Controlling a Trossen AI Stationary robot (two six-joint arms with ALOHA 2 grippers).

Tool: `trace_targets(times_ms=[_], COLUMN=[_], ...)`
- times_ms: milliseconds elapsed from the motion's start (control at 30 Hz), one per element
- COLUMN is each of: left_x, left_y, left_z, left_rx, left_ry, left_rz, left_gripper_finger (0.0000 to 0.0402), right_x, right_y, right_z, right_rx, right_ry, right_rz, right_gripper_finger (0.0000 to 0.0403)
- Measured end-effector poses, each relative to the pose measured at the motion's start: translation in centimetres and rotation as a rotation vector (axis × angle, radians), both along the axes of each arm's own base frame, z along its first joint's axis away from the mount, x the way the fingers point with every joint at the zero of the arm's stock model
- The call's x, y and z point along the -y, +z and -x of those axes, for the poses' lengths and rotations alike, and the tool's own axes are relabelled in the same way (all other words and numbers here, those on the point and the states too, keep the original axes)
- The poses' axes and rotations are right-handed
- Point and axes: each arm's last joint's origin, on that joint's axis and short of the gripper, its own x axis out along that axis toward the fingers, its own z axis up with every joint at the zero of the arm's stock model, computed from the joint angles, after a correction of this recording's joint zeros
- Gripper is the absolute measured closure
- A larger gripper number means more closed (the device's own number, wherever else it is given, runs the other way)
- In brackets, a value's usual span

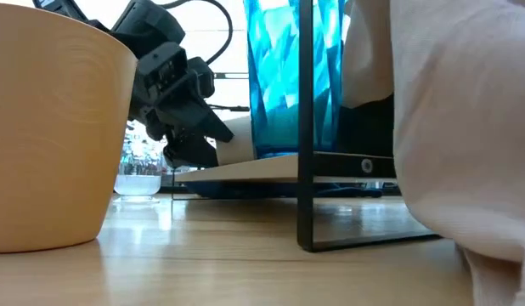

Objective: Stack small to large cups/mugs on shelf
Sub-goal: Put the white cup on the shelf

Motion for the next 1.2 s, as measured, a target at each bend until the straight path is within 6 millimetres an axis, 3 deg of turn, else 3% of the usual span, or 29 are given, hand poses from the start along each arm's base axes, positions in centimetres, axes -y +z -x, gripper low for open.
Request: trace_targets(times_ms=[467, 733, 1200], left_x=[-0.6, -1.1, -1.1], left_y=[1.2, 1.5, 3.3], left_z=[1.2, 0.8, -0.4], left_rx=[-0.067, -0.044, -0.197], left_ry=[0.0, 0.032, -0.057], left_rz=[0.009, -0.011, -0.084], left_gripper_finger=[0.008, 0.008, 0.008], right_x=[-0.3, -0.9, -1.0], right_y=[-0.1, -0.2, -0.2], right_z=[-0.1, -0.4, -0.4], right_rx=[0.0, -0.014, -0.013], right_ry=[0.007, 0.038, 0.041], right_rz=[0.037, 0.034, 0.05], right_gripper_finger=[0.0266, 0.0266, 0.0266])
